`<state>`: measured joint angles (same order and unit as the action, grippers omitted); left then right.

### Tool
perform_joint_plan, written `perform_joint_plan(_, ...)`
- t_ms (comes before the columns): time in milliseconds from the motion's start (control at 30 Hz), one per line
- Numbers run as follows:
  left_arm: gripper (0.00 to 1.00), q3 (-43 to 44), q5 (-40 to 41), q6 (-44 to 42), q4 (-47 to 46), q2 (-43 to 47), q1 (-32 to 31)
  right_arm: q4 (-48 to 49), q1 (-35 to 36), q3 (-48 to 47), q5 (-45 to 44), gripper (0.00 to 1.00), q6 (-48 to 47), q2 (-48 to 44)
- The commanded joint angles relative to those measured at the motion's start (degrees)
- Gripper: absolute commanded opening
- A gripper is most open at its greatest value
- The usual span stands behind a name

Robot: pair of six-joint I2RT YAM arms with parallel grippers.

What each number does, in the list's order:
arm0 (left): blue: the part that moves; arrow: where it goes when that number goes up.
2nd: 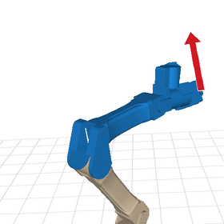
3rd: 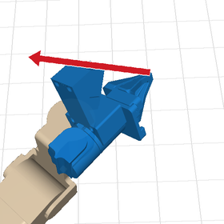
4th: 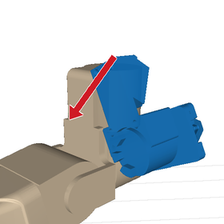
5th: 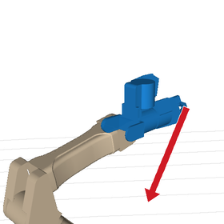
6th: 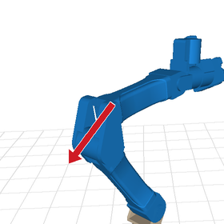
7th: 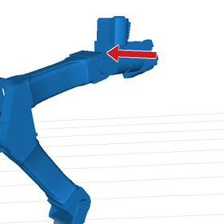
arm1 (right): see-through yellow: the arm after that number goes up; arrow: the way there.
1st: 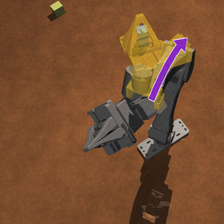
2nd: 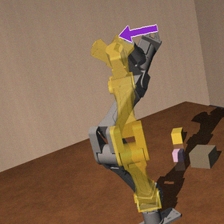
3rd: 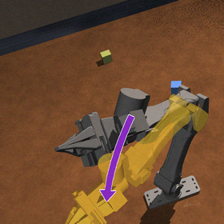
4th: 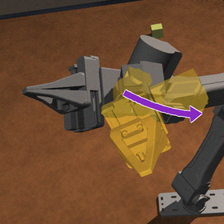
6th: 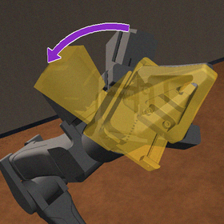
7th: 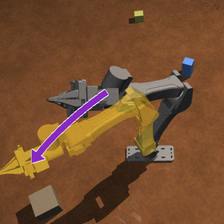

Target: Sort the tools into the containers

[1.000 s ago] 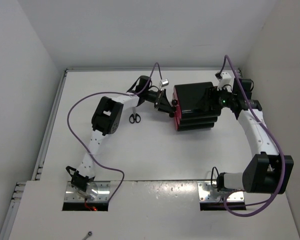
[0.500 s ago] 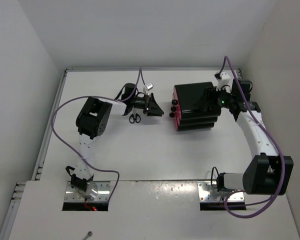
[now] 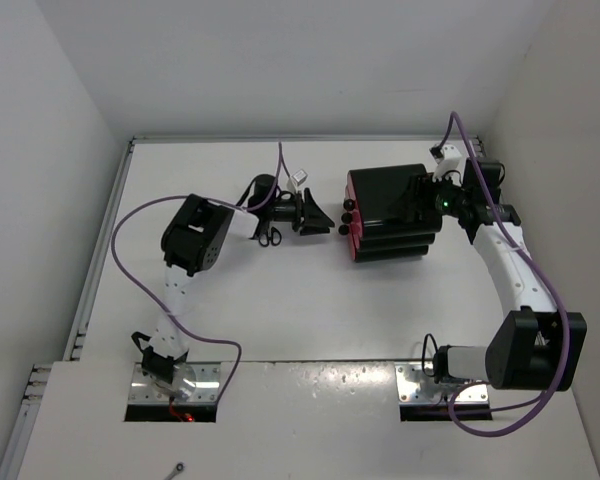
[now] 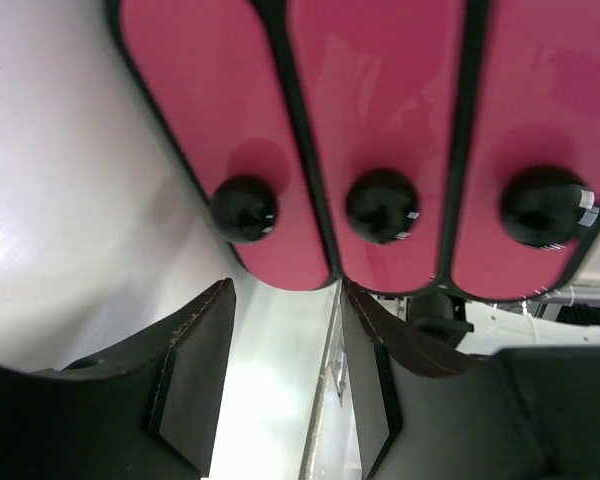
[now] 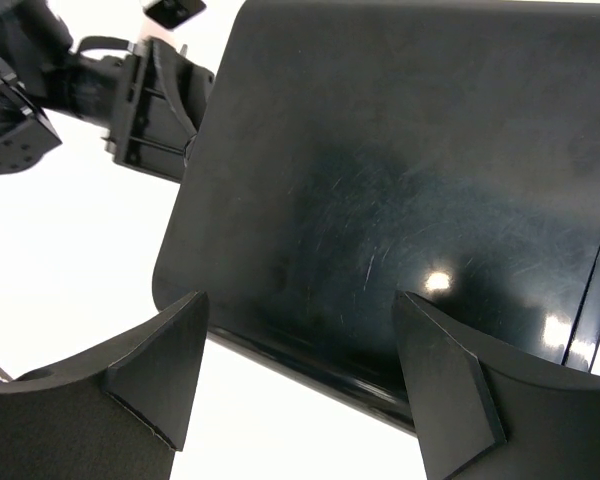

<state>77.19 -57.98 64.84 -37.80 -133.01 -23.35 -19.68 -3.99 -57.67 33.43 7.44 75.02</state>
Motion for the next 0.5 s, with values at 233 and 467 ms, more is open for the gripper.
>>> perform_joint_plan(233, 0.52, 3.05, 2.69, 0.46, -2.28, -3.30, -1.69, -4.22, 0.30, 2.03, -0.91, 0.75, 0.82, 0.91)
perform_joint_plan(467, 0.52, 5.87, 2.69, 1.69, -2.89, -6.56, -2.84, -4.22, 0.30, 2.03, -0.91, 0.75, 0.30, 0.91)
